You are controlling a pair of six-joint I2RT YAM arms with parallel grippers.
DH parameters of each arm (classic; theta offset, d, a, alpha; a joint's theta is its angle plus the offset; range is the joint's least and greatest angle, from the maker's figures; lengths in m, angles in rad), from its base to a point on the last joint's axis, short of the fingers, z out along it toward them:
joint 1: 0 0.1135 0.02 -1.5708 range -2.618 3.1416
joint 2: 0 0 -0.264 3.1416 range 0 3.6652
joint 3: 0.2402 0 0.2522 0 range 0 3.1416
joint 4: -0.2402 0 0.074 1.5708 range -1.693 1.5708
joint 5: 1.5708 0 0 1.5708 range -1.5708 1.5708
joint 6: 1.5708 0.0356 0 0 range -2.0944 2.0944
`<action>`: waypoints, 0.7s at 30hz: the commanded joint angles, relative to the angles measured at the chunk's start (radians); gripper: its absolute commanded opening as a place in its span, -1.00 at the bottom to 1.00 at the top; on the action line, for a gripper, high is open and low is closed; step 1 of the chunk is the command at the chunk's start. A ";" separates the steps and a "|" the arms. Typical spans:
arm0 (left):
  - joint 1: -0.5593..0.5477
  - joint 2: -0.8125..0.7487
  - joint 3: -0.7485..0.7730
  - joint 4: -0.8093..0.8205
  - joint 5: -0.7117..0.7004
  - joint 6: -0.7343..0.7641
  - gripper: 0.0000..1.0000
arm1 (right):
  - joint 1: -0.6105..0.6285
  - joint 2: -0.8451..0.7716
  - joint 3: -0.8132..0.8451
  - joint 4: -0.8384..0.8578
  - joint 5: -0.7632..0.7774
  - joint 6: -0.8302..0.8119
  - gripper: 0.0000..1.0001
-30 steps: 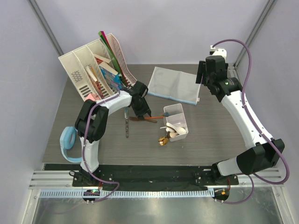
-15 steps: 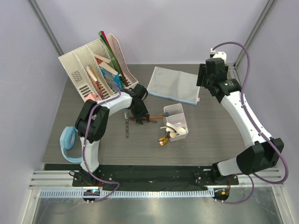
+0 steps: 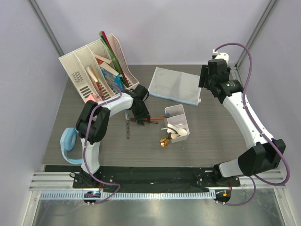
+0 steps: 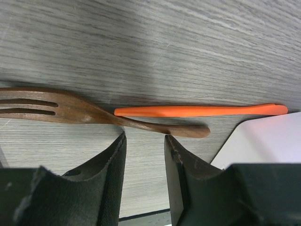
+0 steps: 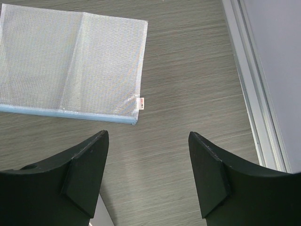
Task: Sort the eating utensils into containers
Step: Pick up the fork at the center of the board.
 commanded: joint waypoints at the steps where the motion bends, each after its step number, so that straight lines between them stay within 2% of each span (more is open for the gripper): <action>1: -0.002 -0.020 0.044 0.001 -0.010 0.030 -0.23 | -0.006 -0.024 0.014 0.028 -0.005 0.006 0.48; 11: 0.004 -0.013 0.067 -0.012 -0.035 0.030 -0.23 | -0.006 -0.017 0.013 0.033 -0.014 0.008 0.47; 21: 0.004 0.081 0.130 -0.061 -0.066 0.044 -0.23 | -0.006 -0.030 0.002 0.031 -0.009 0.003 0.47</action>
